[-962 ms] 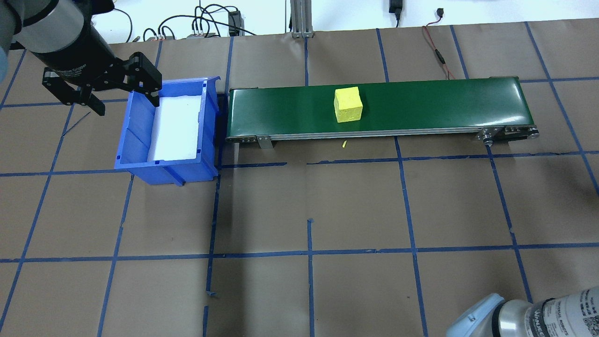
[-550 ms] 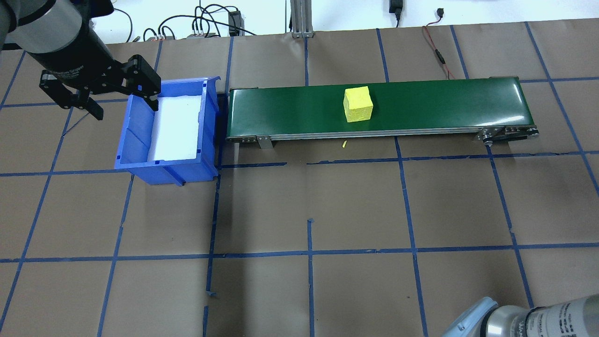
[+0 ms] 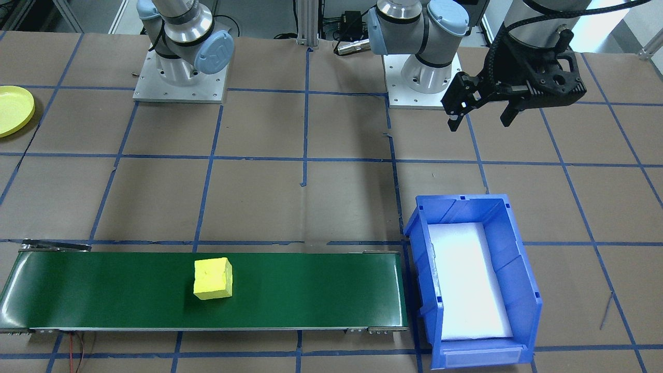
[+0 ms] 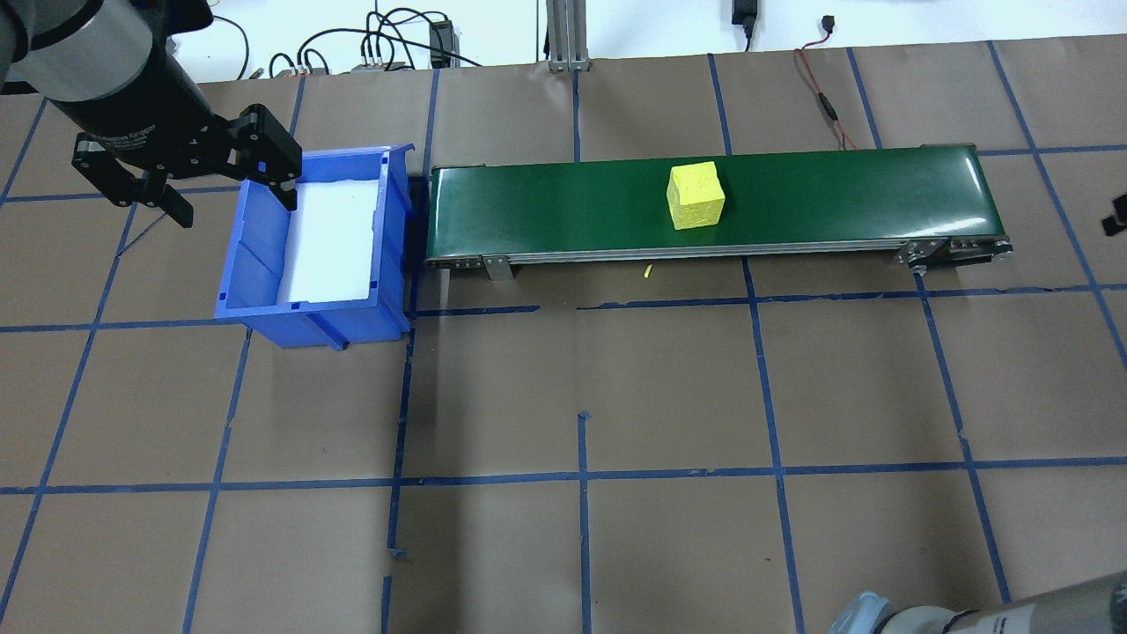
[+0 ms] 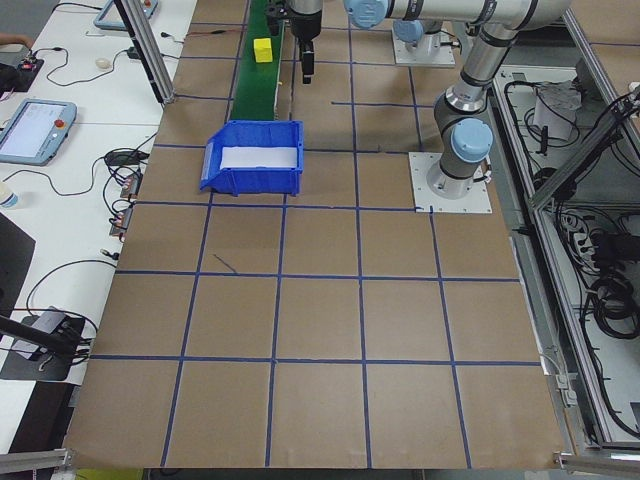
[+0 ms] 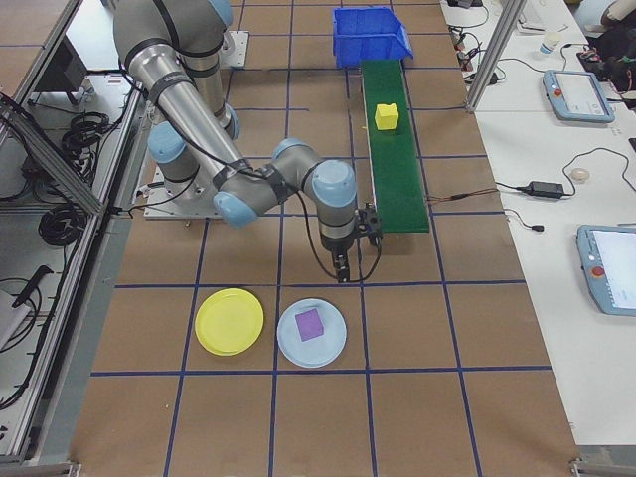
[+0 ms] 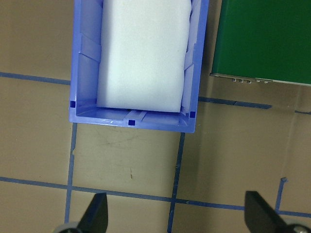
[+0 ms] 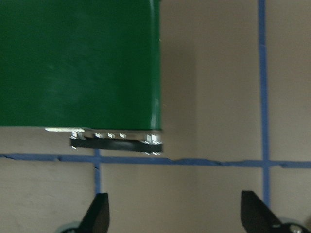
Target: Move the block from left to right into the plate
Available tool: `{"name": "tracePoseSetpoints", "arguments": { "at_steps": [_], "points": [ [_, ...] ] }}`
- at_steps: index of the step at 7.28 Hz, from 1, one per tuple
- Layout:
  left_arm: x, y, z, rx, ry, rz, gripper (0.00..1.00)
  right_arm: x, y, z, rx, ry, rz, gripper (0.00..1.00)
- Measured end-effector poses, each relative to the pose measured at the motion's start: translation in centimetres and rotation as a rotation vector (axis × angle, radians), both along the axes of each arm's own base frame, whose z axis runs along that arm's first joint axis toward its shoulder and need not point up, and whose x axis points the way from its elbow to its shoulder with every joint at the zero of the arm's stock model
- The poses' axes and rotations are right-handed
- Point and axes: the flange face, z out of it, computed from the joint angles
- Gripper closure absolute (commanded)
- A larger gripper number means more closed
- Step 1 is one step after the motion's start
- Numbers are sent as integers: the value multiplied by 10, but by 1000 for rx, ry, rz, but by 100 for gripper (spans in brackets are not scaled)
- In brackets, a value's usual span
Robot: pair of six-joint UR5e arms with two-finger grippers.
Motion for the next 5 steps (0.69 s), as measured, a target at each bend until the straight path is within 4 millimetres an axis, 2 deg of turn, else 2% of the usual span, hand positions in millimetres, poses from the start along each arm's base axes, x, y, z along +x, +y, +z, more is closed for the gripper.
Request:
{"name": "tracePoseSetpoints", "arguments": {
  "at_steps": [2, 4, 5],
  "points": [
    [0, 0, -1, 1, 1, 1, 0, 81, -28, -1, -12, -96, -38, 1],
    [0, 1, 1, -2, 1, 2, 0, 134, -42, -8, -1, -161, -54, 2],
    [0, 1, 1, -2, 0, 2, 0, 151, -46, -8, -2, -200, -66, 2]
  ]
}}
